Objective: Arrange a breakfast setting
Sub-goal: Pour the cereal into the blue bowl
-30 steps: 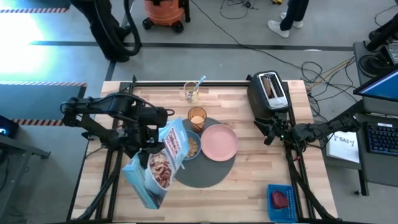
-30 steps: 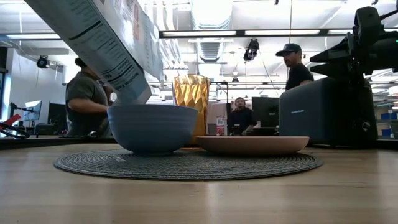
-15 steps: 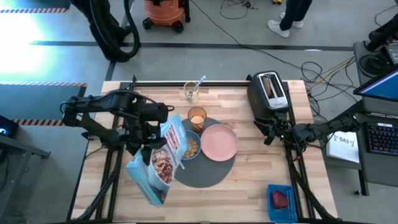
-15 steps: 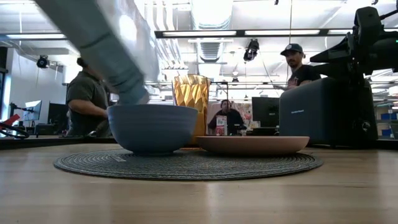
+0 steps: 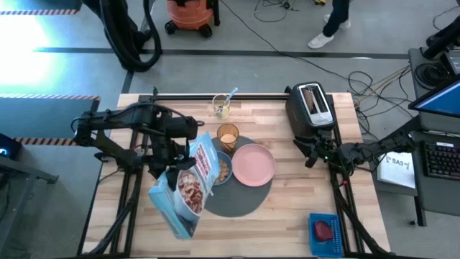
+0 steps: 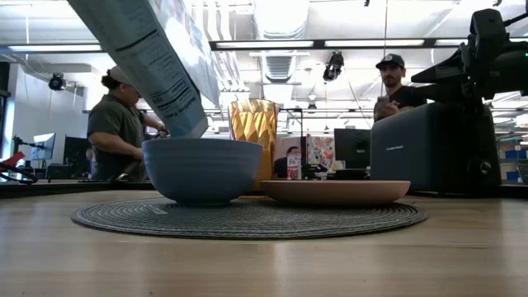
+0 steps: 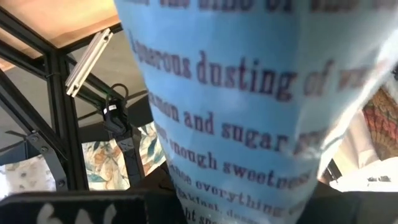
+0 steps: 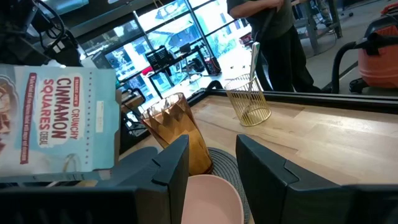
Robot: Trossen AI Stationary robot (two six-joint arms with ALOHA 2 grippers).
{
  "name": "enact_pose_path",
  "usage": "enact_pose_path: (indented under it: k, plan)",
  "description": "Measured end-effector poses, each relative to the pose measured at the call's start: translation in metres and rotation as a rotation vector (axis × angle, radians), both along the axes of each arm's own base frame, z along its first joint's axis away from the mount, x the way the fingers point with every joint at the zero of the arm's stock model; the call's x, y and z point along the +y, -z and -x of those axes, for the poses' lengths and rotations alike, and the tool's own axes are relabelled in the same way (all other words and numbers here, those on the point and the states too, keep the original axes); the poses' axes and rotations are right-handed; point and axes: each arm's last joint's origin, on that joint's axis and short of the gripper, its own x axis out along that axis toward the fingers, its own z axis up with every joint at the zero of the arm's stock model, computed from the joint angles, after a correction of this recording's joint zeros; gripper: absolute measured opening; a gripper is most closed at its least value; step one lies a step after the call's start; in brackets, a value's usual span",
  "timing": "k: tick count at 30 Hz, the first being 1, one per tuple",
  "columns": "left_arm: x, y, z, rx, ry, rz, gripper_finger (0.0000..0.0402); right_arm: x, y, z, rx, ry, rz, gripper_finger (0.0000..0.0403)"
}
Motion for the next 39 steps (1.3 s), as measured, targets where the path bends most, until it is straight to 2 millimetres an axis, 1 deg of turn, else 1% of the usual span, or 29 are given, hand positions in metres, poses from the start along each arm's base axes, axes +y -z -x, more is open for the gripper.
enact_pose_path:
  k: [17,22,25,30,35,39]
  plan:
    - [0.0039,0.0004,-0.002,-0.003,-0.023,-0.006,0.0103,0.0,-0.0001,0.0,0.0,-0.001,0.0,0.0123]
    - [0.0053,0.0008,-0.001,0.024,-0.038,-0.004,0.0103,0.0,0.0,0.0,0.0,0.0,0.0,0.0123]
    - [0.0051,0.0002,-0.0027,0.002,-0.036,0.001,0.0103,0.0,0.0,0.0,0.0,0.0,0.0,0.0123]
    - [0.0071,0.001,-0.0016,0.019,-0.043,-0.008,0.0103,0.0,0.0,0.0,0.0,0.0,0.0,0.0123]
    - [0.0065,0.0033,-0.0066,0.015,-0.032,0.012,0.0103,0.0,-0.0001,0.0,-0.001,0.0,0.0,0.0123]
    - [0.0092,0.0044,-0.0047,0.035,-0.034,0.008,0.0103,0.0,0.0,0.0,0.0,0.0,0.0,0.0123]
